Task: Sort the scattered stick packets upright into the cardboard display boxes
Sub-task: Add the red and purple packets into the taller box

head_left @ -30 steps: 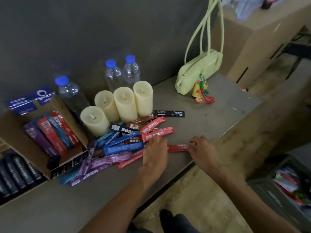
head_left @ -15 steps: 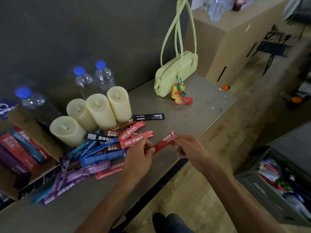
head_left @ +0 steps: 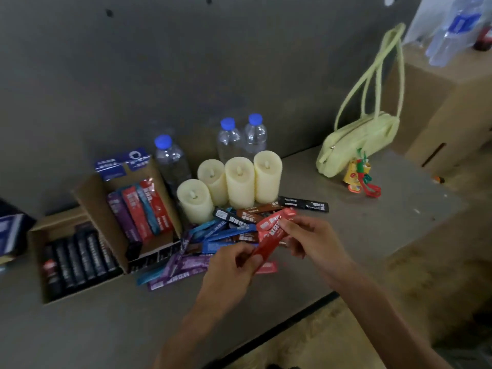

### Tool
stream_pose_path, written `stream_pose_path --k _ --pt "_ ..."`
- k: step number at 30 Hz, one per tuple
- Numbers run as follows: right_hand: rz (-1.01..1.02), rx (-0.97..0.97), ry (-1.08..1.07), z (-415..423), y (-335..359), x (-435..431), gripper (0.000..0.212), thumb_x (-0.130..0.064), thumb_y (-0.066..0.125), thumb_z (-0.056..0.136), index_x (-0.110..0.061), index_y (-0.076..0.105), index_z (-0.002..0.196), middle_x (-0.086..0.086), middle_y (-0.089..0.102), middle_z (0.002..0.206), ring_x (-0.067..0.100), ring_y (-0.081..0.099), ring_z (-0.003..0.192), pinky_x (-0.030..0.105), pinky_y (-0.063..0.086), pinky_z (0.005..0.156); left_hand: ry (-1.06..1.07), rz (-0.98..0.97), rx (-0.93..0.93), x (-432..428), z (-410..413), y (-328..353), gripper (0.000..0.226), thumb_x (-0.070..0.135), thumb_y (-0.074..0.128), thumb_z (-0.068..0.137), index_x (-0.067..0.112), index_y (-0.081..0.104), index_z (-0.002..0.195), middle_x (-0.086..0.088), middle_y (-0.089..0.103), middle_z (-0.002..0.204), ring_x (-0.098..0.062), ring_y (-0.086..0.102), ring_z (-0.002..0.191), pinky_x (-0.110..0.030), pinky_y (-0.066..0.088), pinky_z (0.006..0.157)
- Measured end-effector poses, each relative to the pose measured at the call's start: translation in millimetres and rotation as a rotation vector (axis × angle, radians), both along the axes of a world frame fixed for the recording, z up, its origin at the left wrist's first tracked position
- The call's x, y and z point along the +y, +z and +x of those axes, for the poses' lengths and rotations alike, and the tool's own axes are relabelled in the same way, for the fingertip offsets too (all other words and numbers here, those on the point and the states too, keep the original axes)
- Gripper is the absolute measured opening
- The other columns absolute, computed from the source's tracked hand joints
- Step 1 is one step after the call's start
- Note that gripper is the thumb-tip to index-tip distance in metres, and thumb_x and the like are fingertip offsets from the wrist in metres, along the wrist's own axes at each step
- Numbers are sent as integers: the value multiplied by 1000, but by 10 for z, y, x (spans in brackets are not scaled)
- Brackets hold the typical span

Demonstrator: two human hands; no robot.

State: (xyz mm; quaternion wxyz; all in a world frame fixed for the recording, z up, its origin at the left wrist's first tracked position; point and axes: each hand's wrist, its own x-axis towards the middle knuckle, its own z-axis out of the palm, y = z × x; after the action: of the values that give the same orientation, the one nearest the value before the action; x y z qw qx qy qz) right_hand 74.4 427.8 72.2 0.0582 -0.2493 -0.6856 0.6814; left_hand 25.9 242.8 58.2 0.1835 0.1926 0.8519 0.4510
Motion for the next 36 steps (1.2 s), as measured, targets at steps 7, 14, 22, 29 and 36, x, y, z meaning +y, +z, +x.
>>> stream_pose_path --k 7,14,22,29,36 --pt "75 -76 416 -461 72 -1015 7 -19 74 88 -12 76 86 -1 74 70 5 63 58 18 46 54 365 155 16 -857 -92 43 16 12 66 92 22 71 80 12 65 62 -2 55 55 -23 47 58" --pt "363 -15 475 -951 -65 -1914 16 -17 69 90 -15 69 75 -1 71 66 9 66 58 24 50 57 549 106 25 -1534 -259 13 17 15 64 93 29 73 95 17 73 80 1 68 75 -27 55 74" --pt "597 21 289 -1552 -108 -2334 11 -14 54 98 -11 59 90 5 67 95 19 67 84 22 52 63 592 58 30 -1828 -485 -39 26 8 59 93 19 63 117 8 69 102 3 63 88 -5 46 69" --pt "777 -2 286 -1723 -275 -2416 16 -8 58 94 -2 61 108 12 70 105 29 70 93 25 52 71 516 84 26 -1864 -559 -58 27 8 59 96 20 62 119 12 64 105 6 61 89 -2 45 68" --pt "790 -17 262 -1810 -334 -2431 22 -6 55 96 -3 50 117 13 69 109 28 70 98 24 51 73 581 76 -3 -1914 -679 -88 8 15 62 94 22 59 98 9 66 90 -4 65 79 -20 54 66"
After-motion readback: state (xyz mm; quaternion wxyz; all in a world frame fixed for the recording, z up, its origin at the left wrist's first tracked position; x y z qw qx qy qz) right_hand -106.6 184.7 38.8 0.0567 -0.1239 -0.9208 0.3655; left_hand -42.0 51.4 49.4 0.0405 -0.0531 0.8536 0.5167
